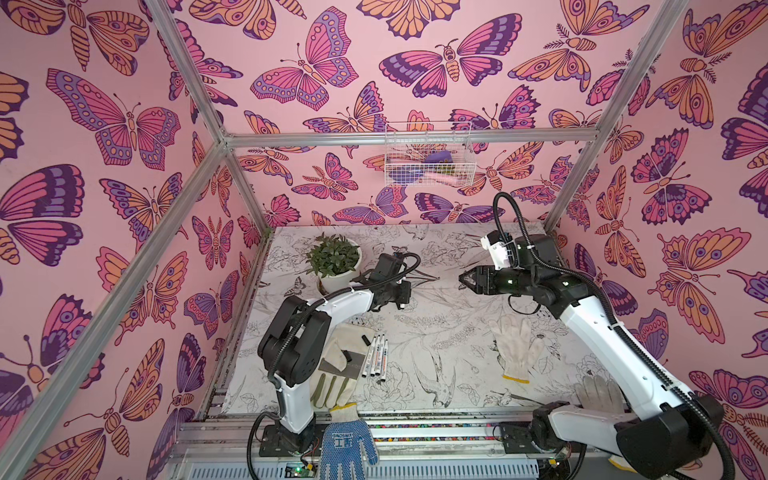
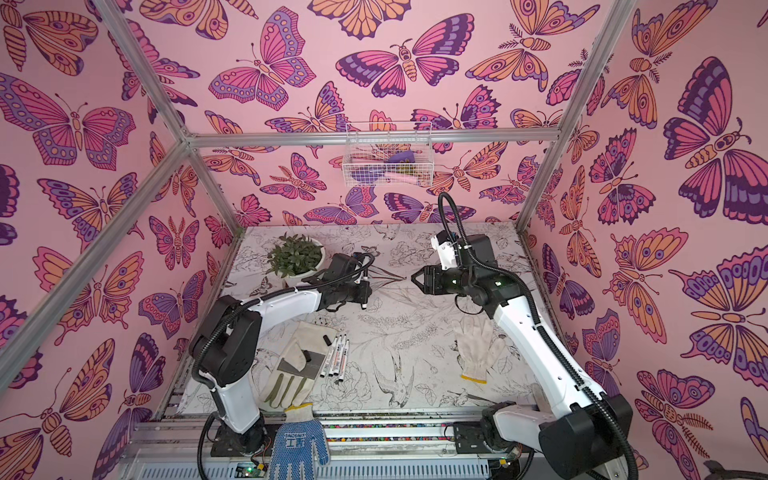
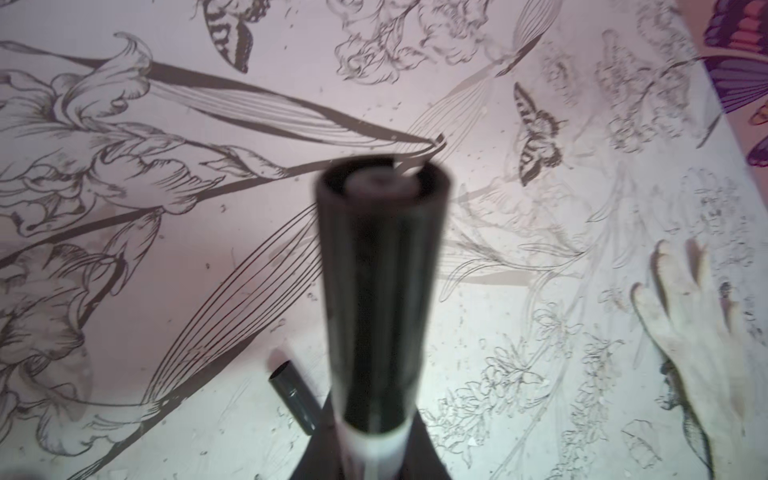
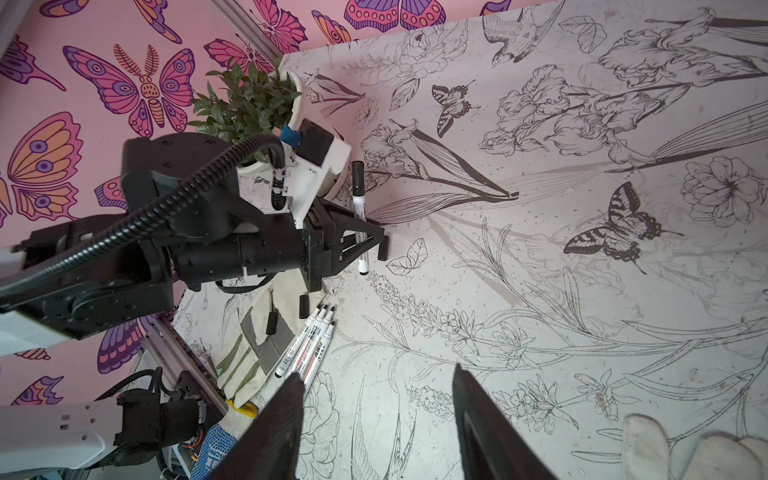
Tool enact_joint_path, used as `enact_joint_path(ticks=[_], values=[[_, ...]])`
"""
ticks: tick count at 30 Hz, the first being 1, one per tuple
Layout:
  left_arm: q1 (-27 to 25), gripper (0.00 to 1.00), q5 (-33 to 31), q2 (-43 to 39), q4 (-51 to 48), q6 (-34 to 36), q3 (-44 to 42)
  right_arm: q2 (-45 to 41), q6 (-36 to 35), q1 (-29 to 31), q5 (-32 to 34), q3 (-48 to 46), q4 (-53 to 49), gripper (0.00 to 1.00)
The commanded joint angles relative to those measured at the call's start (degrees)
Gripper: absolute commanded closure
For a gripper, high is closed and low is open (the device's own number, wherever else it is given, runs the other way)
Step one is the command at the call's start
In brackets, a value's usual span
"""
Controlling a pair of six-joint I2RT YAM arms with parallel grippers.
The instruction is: Insert the pens into the pen caps
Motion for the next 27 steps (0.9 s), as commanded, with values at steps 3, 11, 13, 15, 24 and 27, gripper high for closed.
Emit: enact_joint_path(ticks=[3,11,13,15,24,27], values=[[3.6,1.0,-1.6,2.1,-12.7,4.1,4.7,0.0,-0.8,-0.1,1.0,0.7,-1.5,0.42],[5.0,1.0,-0.9,8.9,-21.0,7.3,10.9,0.6,-0.9,-0.1,1.1,0.2,-1.4,0.43],[5.2,1.0,-1.2,10.9,-23.0,7.4,12.7,0.5,-1.0,-0.1,1.1,0.1,-1.6,0.43],[5.3,1.0,-2.5,12.2,-24.0,7.1,14.0,0.4,-1.2,-0.1,1.1,0.0,-1.7,0.43],[5.4,0.94,-8.8,15.8,-27.3,6.6,17.5,0.3,-1.4,-0.1,1.3,-0.5,-1.7,0.44],[5.4,0.9,-9.7,17.4,-28.6,6.5,19.0,0.2,-1.5,-0.1,1.5,-0.5,-1.9,0.44]])
